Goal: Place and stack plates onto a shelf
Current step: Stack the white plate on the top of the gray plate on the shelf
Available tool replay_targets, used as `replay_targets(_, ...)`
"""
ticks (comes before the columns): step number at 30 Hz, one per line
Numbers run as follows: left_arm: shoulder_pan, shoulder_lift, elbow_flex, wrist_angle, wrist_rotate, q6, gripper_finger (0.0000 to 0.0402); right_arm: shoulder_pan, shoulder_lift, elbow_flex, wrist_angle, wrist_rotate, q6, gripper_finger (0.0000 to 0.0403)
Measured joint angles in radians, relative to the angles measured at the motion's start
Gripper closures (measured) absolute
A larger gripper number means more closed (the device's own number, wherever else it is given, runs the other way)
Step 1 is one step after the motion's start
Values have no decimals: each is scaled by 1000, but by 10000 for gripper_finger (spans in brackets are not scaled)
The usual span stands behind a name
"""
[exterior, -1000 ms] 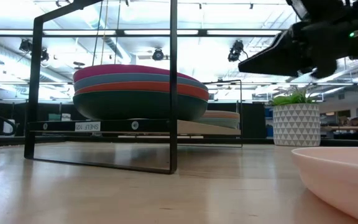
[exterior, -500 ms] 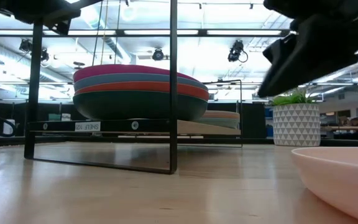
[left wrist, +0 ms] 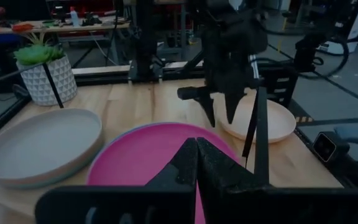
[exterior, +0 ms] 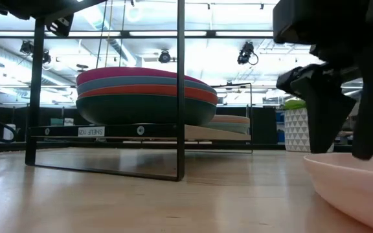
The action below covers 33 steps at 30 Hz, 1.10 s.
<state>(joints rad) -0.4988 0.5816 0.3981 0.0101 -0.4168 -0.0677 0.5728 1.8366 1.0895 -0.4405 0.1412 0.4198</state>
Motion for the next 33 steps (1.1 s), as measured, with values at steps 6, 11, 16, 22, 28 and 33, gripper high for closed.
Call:
replay_targets(6,0,0,0,-2,0,-39,395,-11,75,76,-111,-38,-44,216)
replay_targets(11,0,0,0,-5,0,-94,395,-24,97,91,-129,-103,-80,275)
replay_targets(16,0,0,0,15,0,-171,395,-31,85,89,-145,-115,-135,348)
replay_targets(22,0,1,0,22,0,-176,395,-62,33,130,-290,-164,-180,384)
replay_targets(28,0,1,0,23,0,-188,395,-140,-30,286,-522,-2,-472,386)
replay_targets(33,0,1,0,23,0,-177,395,-283,-47,459,-622,52,-652,388)
